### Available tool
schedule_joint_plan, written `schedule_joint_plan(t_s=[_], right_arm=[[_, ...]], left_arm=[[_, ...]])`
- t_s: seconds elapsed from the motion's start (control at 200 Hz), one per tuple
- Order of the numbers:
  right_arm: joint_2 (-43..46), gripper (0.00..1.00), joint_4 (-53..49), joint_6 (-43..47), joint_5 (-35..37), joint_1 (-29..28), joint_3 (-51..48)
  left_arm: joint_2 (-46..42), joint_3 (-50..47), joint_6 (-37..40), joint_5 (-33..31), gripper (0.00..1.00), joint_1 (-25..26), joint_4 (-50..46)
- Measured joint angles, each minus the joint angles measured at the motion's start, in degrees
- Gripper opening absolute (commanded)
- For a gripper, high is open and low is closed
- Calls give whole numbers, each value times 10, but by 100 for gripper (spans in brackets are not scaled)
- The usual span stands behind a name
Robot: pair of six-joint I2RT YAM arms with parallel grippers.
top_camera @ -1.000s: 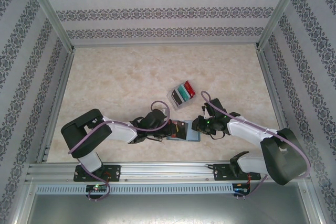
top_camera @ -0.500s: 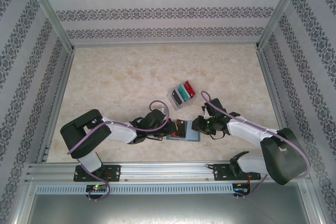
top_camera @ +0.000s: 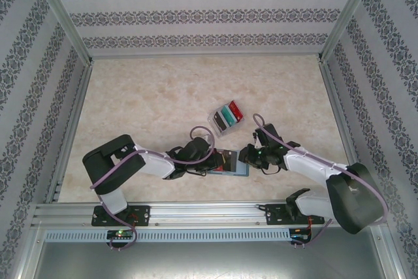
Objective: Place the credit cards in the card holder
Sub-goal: Insert the credit card into the card slot.
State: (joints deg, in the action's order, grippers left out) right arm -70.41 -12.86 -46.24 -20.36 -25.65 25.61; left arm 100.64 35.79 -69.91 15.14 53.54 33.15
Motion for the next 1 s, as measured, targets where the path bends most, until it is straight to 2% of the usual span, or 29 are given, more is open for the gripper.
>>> schedule_joint_plan(t_s=[0.06,0.11,0.33,0.774,0.999], right_arm=[[9,30,0,-6,5,0,-5],[17,30,0,-10,10,0,-10],[24,30,0,-20,19,0,-14],[47,30,-47,-15,44,12,-11],[21,29,-44,-9,43,16,0]], left_arm=[[16,14,-4,7,5,3,5],[24,23,-7,11,12,4,8],[30,47,-7,23,20,5,-12],[7,74,22,11,23,9,-109],[35,123,41,33,23,9,-134]])
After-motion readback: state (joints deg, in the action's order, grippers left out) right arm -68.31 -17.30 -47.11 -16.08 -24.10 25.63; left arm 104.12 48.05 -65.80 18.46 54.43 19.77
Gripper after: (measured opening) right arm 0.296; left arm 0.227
